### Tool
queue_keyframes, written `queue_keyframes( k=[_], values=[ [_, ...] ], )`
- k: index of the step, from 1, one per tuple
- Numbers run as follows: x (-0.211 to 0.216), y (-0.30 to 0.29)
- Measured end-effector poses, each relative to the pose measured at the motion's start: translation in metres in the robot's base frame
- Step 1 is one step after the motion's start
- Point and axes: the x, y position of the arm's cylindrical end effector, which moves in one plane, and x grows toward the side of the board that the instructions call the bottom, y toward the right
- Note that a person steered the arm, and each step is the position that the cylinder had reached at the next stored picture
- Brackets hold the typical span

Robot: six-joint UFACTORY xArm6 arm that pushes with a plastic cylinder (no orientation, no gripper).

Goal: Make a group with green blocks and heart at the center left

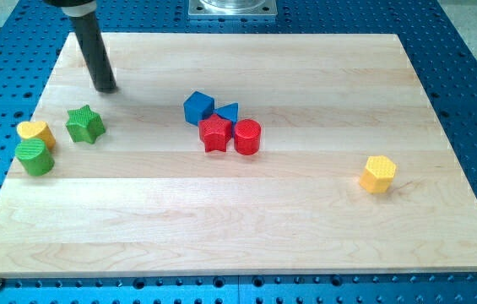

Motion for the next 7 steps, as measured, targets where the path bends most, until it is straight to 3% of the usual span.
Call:
queue_keyframes(
  k=[1, 2, 4, 6, 7],
  values=[
    [0.049, -0.064],
    [0.066, -0.078],
    [0.161, -0.077],
    [0.206, -0.046],
    [0.188, -0.032]
  ],
)
